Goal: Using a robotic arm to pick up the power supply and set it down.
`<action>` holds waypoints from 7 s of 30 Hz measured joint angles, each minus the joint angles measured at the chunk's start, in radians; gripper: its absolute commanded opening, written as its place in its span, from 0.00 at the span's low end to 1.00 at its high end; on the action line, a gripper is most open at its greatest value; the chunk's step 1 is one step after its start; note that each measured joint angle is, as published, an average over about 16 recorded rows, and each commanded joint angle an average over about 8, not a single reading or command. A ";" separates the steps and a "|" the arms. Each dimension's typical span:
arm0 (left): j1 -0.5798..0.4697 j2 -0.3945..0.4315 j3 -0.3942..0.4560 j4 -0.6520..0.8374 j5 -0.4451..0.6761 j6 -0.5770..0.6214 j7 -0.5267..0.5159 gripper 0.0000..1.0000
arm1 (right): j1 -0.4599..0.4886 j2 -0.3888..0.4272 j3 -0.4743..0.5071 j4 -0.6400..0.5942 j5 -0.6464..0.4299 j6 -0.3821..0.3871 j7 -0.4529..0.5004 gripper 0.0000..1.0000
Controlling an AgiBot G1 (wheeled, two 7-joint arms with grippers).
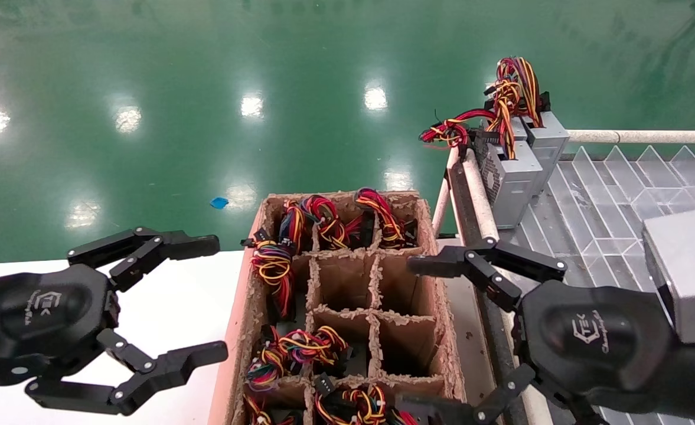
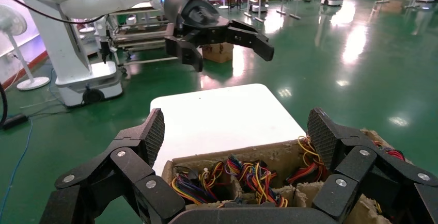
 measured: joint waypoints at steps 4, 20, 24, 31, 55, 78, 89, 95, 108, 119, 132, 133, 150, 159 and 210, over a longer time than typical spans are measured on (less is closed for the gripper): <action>0.000 0.000 0.000 0.000 0.000 0.000 0.000 0.00 | 0.005 -0.004 -0.007 -0.016 -0.050 0.066 0.006 1.00; 0.000 0.000 0.000 0.000 0.000 0.000 0.000 0.00 | 0.139 -0.205 -0.137 -0.169 -0.373 0.390 0.049 1.00; 0.000 0.000 0.000 0.000 0.000 0.000 0.000 0.00 | 0.195 -0.275 -0.174 -0.238 -0.438 0.425 0.034 0.65; 0.000 0.000 0.000 0.000 0.000 0.000 0.000 0.00 | 0.284 -0.360 -0.220 -0.333 -0.530 0.465 -0.009 0.00; 0.000 0.000 0.000 0.000 0.000 0.000 0.000 0.00 | 0.334 -0.418 -0.281 -0.373 -0.651 0.517 -0.038 0.00; 0.000 0.000 0.000 0.000 0.000 0.000 0.000 0.00 | 0.295 -0.364 -0.312 -0.205 -0.740 0.570 0.069 0.00; 0.000 0.000 0.000 0.000 0.000 0.000 0.000 0.00 | 0.278 -0.300 -0.290 -0.055 -0.758 0.607 0.119 0.00; 0.000 0.000 0.000 0.000 0.000 0.000 0.000 0.00 | 0.290 -0.248 -0.257 0.036 -0.759 0.636 0.130 0.00; 0.000 0.000 0.000 0.000 0.000 0.000 0.000 0.00 | 0.476 -0.174 -0.182 0.098 -0.773 0.626 0.016 0.00; 0.000 0.000 0.000 0.000 0.000 0.000 0.000 0.00 | 0.632 -0.127 -0.177 0.091 -0.911 0.613 -0.018 0.00; 0.000 0.000 0.000 0.000 0.000 0.000 0.000 0.00 | 0.687 -0.026 -0.196 0.086 -1.113 0.574 0.078 0.00; 0.000 0.000 0.000 0.000 0.000 0.000 0.000 0.00 | 0.683 -0.016 -0.196 0.086 -1.122 0.571 0.086 0.00; 0.000 0.000 0.000 0.000 0.000 0.000 0.000 0.00 | 0.469 0.109 -0.175 0.067 -1.090 0.636 0.188 0.00; 0.000 0.000 0.000 0.000 0.000 0.000 0.000 0.00 | 0.413 0.032 -0.197 0.037 -1.050 0.680 0.152 0.00; 0.000 0.000 0.000 0.000 0.000 0.000 0.000 0.00 | 0.472 -0.190 -0.270 -0.233 -1.054 0.679 0.040 1.00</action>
